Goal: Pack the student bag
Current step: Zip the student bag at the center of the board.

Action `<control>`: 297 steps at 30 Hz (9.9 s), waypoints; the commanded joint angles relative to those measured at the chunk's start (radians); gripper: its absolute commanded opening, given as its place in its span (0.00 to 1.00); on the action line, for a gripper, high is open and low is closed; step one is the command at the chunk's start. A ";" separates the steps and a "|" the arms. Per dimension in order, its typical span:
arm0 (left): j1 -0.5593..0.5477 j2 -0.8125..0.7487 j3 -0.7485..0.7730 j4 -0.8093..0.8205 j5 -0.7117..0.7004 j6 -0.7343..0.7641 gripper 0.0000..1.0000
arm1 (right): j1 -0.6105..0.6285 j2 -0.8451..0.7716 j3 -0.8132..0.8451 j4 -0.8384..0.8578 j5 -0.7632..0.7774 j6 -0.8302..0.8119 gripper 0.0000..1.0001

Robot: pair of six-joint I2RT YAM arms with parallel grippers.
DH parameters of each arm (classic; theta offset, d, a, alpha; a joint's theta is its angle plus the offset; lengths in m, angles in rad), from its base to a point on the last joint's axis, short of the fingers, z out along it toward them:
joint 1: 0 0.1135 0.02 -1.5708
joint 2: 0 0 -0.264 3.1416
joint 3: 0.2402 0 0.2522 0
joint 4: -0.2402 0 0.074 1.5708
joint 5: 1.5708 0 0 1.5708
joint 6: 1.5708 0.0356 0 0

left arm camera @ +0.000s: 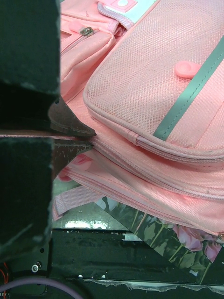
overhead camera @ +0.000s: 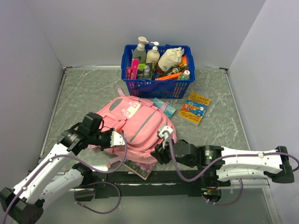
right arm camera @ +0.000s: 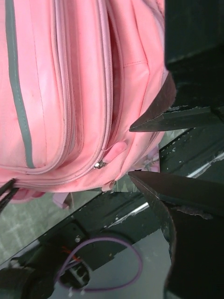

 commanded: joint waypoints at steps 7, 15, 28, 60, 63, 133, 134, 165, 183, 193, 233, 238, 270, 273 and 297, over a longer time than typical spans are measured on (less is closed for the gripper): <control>0.012 -0.010 0.047 0.064 0.002 -0.013 0.01 | -0.083 0.077 0.067 0.042 -0.152 -0.089 0.45; 0.010 -0.004 0.053 0.073 0.009 -0.025 0.01 | -0.106 0.135 0.061 0.085 -0.262 -0.078 0.43; 0.010 -0.013 0.041 0.090 0.025 -0.044 0.01 | -0.106 0.180 0.079 0.095 -0.278 -0.060 0.25; 0.010 -0.022 0.011 0.087 0.008 -0.013 0.01 | -0.131 -0.030 0.032 -0.317 0.237 0.041 0.00; 0.012 -0.022 0.012 0.085 0.006 -0.013 0.01 | -0.161 -0.033 0.032 -0.329 0.274 0.057 0.00; -0.559 0.318 0.128 0.530 -0.339 -0.438 0.07 | -0.286 -0.038 0.024 -0.010 0.005 -0.098 0.00; -0.559 0.320 0.128 0.537 -0.349 -0.453 0.20 | -0.286 -0.049 0.020 -0.006 -0.003 -0.098 0.00; -0.570 0.378 0.232 0.345 -0.307 -0.426 0.01 | -0.308 -0.041 0.016 -0.016 0.014 -0.086 0.00; -0.568 0.142 0.392 -0.453 -0.216 -0.045 0.01 | -0.460 0.193 0.023 0.218 -0.086 -0.195 0.00; -0.568 -0.097 0.234 -0.437 -0.457 0.059 0.01 | -0.531 0.266 0.021 0.447 -0.033 -0.186 0.00; -0.530 0.364 0.229 0.324 -0.432 -0.424 0.63 | -0.290 0.141 -0.054 0.405 -0.020 -0.132 0.00; -0.530 0.363 0.151 0.456 -0.512 -0.481 0.52 | -0.292 0.138 -0.056 0.413 -0.045 -0.123 0.00; -0.528 0.137 0.136 0.241 -0.366 -0.365 0.01 | -0.576 0.465 0.047 0.582 -0.241 -0.144 0.00; -0.528 0.127 0.124 0.252 -0.382 -0.355 0.01 | -0.580 0.480 0.064 0.583 -0.236 -0.141 0.00; -0.377 0.029 0.280 0.087 -0.455 -0.168 0.01 | -0.582 0.187 -0.276 0.635 -0.273 -0.141 0.82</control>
